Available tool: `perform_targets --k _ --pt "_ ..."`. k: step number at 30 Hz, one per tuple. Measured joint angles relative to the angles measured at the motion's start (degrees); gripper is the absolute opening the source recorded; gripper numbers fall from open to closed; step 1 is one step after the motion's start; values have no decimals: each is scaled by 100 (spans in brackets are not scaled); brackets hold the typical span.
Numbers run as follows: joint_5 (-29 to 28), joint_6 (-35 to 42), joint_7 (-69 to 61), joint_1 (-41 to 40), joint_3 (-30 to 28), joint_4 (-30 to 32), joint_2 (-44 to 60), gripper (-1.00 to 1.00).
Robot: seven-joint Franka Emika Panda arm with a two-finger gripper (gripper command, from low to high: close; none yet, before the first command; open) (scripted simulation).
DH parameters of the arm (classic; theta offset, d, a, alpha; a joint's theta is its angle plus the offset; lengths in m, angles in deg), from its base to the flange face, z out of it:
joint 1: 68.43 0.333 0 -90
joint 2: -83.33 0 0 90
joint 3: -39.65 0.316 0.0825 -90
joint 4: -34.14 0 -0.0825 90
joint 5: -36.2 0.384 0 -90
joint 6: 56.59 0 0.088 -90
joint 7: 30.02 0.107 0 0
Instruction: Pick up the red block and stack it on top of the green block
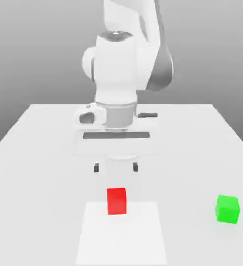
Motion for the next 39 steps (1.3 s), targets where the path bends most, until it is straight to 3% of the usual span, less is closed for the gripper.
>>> perform_targets --k 5,6,13,21,36,39 --pt "200 -1044 -166 -106 152 -49 1261 0" --pt "214 -1193 -178 -138 187 -71 1434 -100" --pt "186 -1214 -155 -160 203 -73 1461 -100" --pt "37 82 -48 -177 187 133 -42 -100" --pt "-17 1326 1296 2206 1781 -1793 644 -100" --pt "-282 1065 1596 2381 1773 -1975 1103 -100"
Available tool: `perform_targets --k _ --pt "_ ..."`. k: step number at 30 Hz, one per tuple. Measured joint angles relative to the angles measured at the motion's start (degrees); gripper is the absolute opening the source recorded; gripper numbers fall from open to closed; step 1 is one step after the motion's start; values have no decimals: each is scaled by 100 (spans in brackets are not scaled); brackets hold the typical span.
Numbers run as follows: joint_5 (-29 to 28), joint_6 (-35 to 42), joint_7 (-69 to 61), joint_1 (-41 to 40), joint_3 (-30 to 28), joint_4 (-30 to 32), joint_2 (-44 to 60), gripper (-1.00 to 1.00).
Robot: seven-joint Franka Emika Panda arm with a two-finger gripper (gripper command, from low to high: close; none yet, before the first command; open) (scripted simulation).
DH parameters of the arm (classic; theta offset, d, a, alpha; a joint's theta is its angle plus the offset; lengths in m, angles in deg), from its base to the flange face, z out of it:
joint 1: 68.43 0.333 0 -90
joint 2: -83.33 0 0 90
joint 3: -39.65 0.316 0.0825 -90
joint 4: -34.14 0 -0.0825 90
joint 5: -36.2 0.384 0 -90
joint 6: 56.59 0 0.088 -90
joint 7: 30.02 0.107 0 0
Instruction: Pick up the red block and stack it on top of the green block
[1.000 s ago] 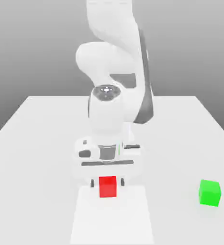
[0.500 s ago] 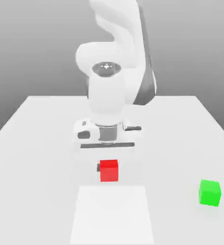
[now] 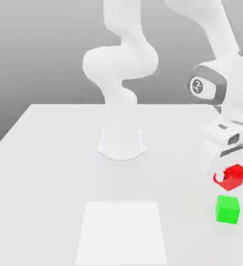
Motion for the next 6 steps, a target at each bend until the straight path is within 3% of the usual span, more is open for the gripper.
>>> perform_targets --k 2,3,6 --pt "-270 -348 208 93 -138 -39 402 -100" --pt "-402 -532 305 159 -228 -53 605 100" --pt "-402 -532 305 159 -228 -53 605 100"
